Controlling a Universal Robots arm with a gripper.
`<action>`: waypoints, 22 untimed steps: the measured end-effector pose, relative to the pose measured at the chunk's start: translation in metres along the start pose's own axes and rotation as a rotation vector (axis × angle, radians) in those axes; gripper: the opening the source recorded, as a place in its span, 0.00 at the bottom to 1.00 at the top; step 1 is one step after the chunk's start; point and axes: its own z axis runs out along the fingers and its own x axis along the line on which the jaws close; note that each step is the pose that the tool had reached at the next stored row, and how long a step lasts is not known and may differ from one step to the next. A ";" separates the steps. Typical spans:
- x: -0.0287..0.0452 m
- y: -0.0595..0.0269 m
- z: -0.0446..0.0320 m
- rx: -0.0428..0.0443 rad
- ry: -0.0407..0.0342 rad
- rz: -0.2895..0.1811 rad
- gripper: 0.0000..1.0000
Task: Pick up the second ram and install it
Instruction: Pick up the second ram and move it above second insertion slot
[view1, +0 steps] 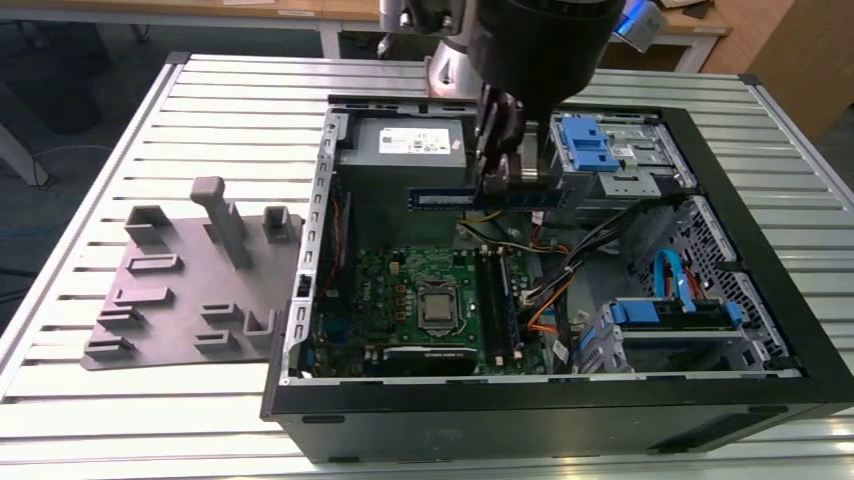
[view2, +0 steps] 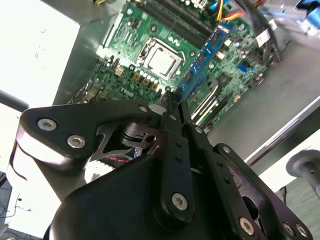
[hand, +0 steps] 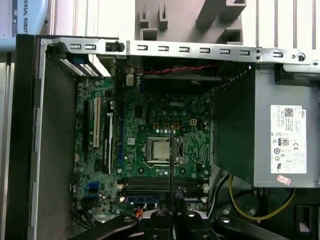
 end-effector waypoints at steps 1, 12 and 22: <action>0.0000 -0.0029 0.0003 -0.0001 0.0000 0.000 0.11; 0.0005 -0.0337 0.0044 -0.0023 0.0000 0.000 0.11; 0.0010 -0.0457 0.0172 -0.0040 -0.0002 0.001 0.11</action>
